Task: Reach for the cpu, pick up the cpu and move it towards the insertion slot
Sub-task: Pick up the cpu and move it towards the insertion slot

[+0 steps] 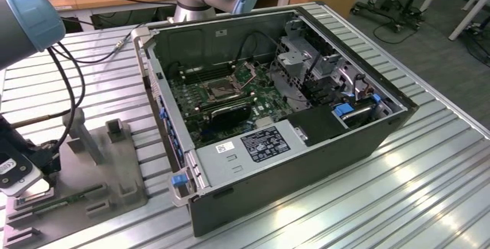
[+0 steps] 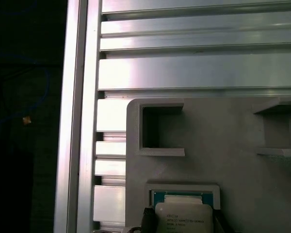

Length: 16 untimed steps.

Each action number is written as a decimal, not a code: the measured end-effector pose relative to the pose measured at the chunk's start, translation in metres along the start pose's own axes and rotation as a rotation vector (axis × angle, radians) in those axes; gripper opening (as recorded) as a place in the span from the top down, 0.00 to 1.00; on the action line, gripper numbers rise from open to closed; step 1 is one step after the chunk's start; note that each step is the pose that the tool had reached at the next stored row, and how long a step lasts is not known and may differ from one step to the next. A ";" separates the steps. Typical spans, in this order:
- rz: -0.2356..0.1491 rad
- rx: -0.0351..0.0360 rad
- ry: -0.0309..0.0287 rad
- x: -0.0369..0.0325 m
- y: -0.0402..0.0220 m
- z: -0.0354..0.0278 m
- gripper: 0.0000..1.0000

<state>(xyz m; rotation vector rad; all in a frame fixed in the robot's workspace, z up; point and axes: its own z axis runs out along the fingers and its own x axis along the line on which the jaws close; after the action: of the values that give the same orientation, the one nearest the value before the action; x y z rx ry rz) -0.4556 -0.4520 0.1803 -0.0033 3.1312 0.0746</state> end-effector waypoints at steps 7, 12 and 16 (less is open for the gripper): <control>0.000 0.0000 0.0000 0.0000 0.0000 0.0001 0.45; 0.000 0.0000 -0.0001 0.0000 0.0001 -0.0010 0.45; 0.000 -0.0001 -0.0001 0.0000 0.0001 -0.0026 0.45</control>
<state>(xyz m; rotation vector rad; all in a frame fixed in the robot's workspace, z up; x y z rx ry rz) -0.4556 -0.4519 0.1830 -0.0033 3.1311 0.0747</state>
